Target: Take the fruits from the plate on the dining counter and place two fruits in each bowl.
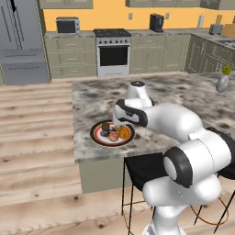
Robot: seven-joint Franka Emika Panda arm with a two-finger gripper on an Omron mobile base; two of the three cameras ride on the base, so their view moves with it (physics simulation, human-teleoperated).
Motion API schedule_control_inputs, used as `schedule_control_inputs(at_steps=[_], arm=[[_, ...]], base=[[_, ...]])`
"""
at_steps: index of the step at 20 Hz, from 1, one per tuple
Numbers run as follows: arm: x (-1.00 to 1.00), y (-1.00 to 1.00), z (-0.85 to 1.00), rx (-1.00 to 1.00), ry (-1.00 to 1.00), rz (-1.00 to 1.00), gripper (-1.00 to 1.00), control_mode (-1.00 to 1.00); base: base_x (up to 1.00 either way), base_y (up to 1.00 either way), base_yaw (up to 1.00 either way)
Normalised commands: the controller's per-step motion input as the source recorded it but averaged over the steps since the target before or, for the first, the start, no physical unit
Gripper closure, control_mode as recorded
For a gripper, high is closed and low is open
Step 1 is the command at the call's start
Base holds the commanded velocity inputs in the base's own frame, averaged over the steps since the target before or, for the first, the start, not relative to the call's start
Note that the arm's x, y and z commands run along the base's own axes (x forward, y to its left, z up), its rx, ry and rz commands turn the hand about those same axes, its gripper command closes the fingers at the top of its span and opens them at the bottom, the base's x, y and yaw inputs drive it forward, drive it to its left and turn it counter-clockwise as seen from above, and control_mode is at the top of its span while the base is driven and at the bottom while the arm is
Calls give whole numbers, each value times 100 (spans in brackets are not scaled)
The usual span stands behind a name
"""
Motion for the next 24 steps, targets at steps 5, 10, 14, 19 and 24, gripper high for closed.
schedule_control_inputs(at_steps=[5, 10, 14, 19, 24], arm=[[28, 0, -2, 0, 0, 0, -100, -100], [0, 0, -21, 0, 0, 0, -100, -100], [0, 0, -40, 0, 1, 0, -100, -100], [-4, 0, -34, 0, 1, 0, -100, -100], [21, 0, -7, 0, 0, 0, -100, -100]], base=[[0, 0, 0], [0, 0, 0], [0, 0, 0], [0, 0, 0], [0, 0, 0]])
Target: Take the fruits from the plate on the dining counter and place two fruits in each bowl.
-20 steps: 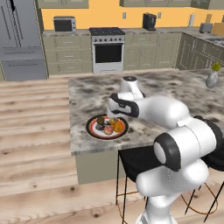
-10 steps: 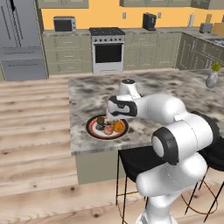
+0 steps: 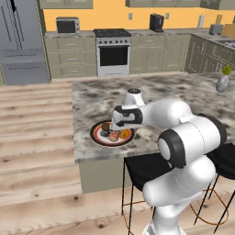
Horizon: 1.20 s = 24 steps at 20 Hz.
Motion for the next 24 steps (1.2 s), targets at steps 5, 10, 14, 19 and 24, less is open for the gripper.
schedule_control_inputs(at_steps=[5, 10, 14, 19, 24], arm=[[28, 0, 0, 0, 0, 0, -100, -100], [39, 0, 0, 0, 4, 0, -100, -100], [22, 0, -10, 0, 2, 0, -100, -100], [1, 0, -36, 0, 5, 0, -100, -100], [10, 4, -34, 0, 1, 0, -100, -100]], base=[[0, 0, 0], [0, 0, 0], [0, 0, 0], [0, 0, 0], [0, 0, 0]])
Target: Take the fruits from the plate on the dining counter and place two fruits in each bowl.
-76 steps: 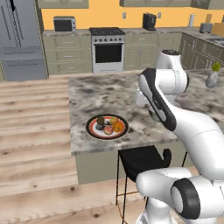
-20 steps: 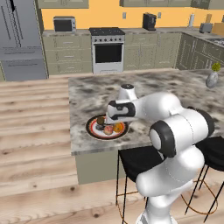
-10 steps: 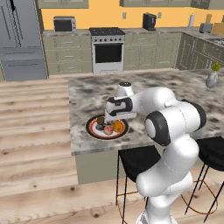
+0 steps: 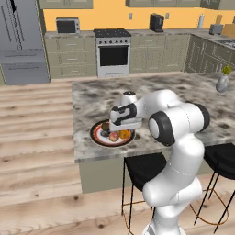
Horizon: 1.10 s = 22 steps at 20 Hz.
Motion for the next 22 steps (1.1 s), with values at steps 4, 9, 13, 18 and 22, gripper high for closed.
schedule_control_inputs(at_steps=[4, 9, 13, 18, 22], arm=[[22, 3, -27, 0, 0, 0, -100, -100], [11, 0, -25, 0, 0, -8, -100, -100], [0, 1, -32, 0, 0, -6, -100, -100], [-4, 4, -21, 0, 0, 0, -100, -100], [-7, 2, -20, 0, 0, 0, -100, -100]], base=[[0, 0, 0], [0, 0, 0], [0, 0, 0], [0, 0, 0], [0, 0, 0]])
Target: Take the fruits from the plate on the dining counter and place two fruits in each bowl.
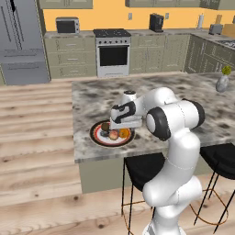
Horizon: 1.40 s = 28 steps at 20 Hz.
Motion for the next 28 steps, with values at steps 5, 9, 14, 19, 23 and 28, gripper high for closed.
schedule_control_inputs(at_steps=[5, 9, 14, 19, 23, 28], arm=[[-12, 0, -28, 0, 0, 0, -100, -100], [-8, 3, -27, 0, 0, 0, 100, -100], [-2, 0, -8, 0, 7, 0, 100, -100], [-15, -12, 29, 3, -2, 0, 100, -100], [-64, -29, 100, 7, -18, 0, 100, -100], [-47, -54, 96, 3, -20, 0, 100, -100]], base=[[0, 0, 0], [0, 0, 0], [0, 0, 0], [0, 0, 0], [0, 0, 0], [0, 0, 0]])
